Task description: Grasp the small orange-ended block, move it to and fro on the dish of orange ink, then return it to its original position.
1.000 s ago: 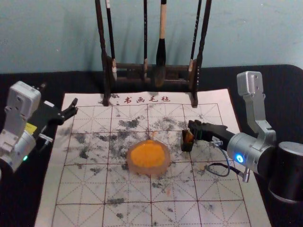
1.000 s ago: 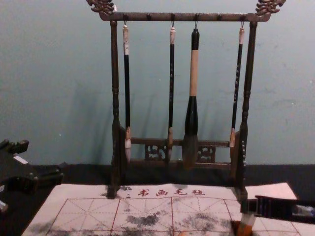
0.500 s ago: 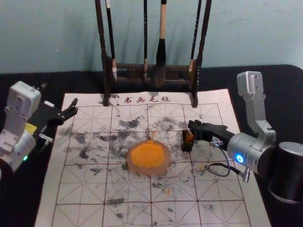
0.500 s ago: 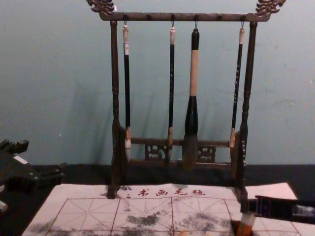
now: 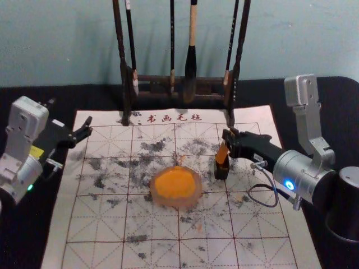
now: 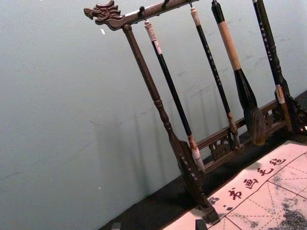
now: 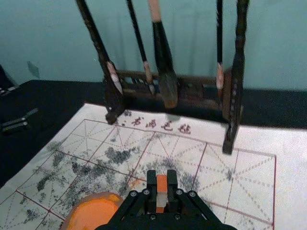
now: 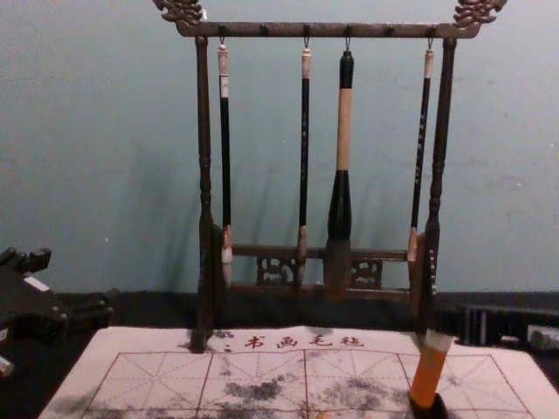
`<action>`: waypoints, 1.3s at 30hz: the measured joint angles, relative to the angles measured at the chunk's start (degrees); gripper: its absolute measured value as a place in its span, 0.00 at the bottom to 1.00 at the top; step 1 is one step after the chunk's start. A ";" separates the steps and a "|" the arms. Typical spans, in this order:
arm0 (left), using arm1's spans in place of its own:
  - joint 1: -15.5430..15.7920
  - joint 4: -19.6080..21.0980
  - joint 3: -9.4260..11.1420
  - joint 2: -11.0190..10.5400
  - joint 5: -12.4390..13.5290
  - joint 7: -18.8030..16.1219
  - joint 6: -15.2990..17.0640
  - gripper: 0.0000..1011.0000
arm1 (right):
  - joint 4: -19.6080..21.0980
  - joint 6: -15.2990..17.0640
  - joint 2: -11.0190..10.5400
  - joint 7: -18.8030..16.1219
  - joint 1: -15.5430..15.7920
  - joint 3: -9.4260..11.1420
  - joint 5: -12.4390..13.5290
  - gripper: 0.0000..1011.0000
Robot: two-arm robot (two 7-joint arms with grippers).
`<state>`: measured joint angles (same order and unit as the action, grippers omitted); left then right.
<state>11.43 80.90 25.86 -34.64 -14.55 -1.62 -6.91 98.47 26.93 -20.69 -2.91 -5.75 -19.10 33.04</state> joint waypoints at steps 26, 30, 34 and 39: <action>0.00 0.00 0.00 0.00 0.00 0.00 0.00 0.99 | -5.02 -14.22 -7.92 -24.40 -8.75 -9.41 -12.87 0.11; 0.00 0.00 0.00 0.00 0.00 0.00 0.00 0.99 | -7.40 -14.08 -7.54 -26.99 -11.09 -11.09 -13.00 0.11; 0.00 0.00 0.00 0.00 0.00 0.00 0.00 0.99 | -10.07 -13.56 -6.81 -28.91 -13.55 -12.85 -13.12 0.11; 0.00 0.00 0.00 0.00 0.00 0.00 0.00 0.99 | -12.45 -12.96 -5.83 -29.65 -15.22 -13.94 -13.13 0.11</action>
<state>11.43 80.90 25.86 -34.65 -14.55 -1.62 -6.91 86.02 13.97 -26.53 -32.57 -20.97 -33.04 19.91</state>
